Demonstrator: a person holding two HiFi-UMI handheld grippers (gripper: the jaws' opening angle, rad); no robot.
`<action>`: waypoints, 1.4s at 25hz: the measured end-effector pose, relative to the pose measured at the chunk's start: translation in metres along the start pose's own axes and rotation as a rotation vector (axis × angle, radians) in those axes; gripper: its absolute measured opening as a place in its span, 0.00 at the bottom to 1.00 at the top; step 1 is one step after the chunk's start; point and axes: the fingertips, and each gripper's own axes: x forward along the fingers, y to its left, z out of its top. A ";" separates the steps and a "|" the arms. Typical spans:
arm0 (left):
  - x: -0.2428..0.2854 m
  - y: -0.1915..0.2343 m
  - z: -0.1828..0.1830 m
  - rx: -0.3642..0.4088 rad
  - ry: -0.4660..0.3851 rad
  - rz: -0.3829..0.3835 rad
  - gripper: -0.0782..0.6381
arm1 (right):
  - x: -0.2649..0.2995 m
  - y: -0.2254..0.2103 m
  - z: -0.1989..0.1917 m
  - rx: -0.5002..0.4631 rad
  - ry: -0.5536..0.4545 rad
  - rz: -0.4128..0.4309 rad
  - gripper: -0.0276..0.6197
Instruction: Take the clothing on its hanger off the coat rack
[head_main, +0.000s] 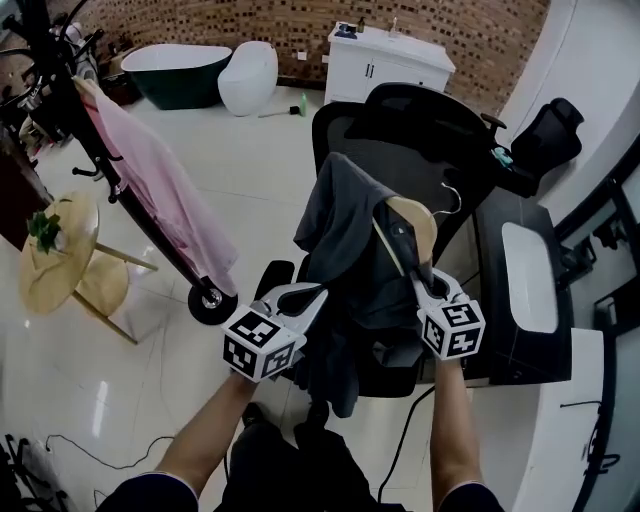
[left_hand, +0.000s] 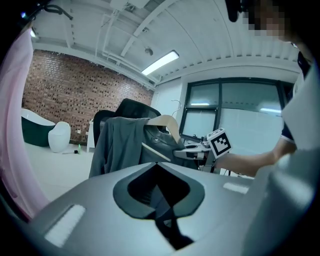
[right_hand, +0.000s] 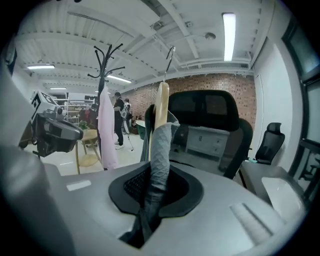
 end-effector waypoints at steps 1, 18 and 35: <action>-0.001 0.000 -0.005 -0.010 0.004 0.003 0.12 | 0.003 0.004 -0.008 0.008 0.012 0.013 0.08; 0.014 -0.007 -0.109 -0.170 0.129 0.039 0.12 | 0.086 0.055 -0.161 0.093 0.227 0.155 0.08; 0.031 0.007 -0.171 -0.332 0.161 0.038 0.12 | 0.143 0.070 -0.269 0.243 0.423 0.122 0.19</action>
